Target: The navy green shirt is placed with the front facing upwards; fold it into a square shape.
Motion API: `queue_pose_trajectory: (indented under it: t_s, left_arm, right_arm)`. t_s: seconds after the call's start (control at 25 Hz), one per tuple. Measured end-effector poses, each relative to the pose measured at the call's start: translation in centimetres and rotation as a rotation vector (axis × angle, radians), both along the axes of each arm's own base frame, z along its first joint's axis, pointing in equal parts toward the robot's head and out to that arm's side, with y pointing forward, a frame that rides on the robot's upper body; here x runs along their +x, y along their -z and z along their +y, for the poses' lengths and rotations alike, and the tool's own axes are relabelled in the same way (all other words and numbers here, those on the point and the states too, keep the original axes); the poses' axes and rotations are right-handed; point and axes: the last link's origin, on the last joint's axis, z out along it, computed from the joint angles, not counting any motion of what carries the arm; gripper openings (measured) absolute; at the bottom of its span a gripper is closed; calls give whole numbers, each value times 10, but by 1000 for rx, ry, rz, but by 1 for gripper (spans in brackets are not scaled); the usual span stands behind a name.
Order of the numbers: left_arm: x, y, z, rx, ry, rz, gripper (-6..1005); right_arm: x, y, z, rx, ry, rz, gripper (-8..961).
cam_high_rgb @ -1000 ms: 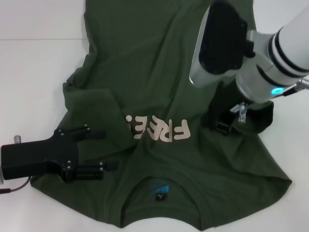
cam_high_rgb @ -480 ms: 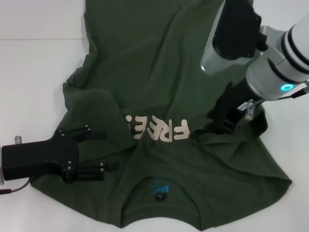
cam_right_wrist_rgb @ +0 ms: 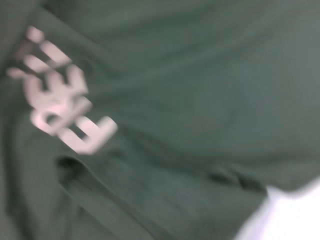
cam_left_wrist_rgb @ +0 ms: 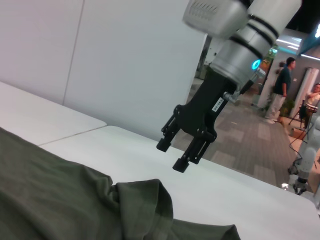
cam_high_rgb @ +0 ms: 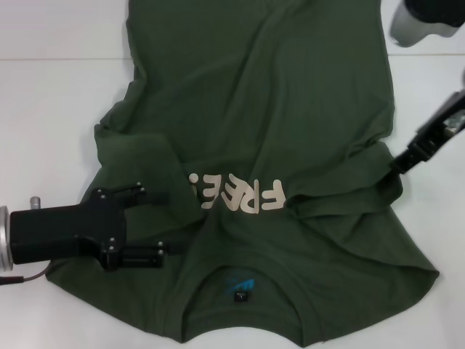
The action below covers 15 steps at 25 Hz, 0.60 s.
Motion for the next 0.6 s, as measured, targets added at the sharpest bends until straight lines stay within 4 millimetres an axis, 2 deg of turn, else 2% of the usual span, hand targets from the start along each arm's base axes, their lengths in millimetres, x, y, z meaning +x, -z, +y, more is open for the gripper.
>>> queue_pose_trajectory:
  t_s: [0.2, 0.6]
  left_arm:
    - [4, -1, 4, -3, 18, 3, 916]
    - [9, 1, 8, -7, 45, 16, 916]
  right_arm:
    - [21, -4, -2, 8, 133, 8, 798]
    - [56, 7, 8, 86, 246, 118, 794]
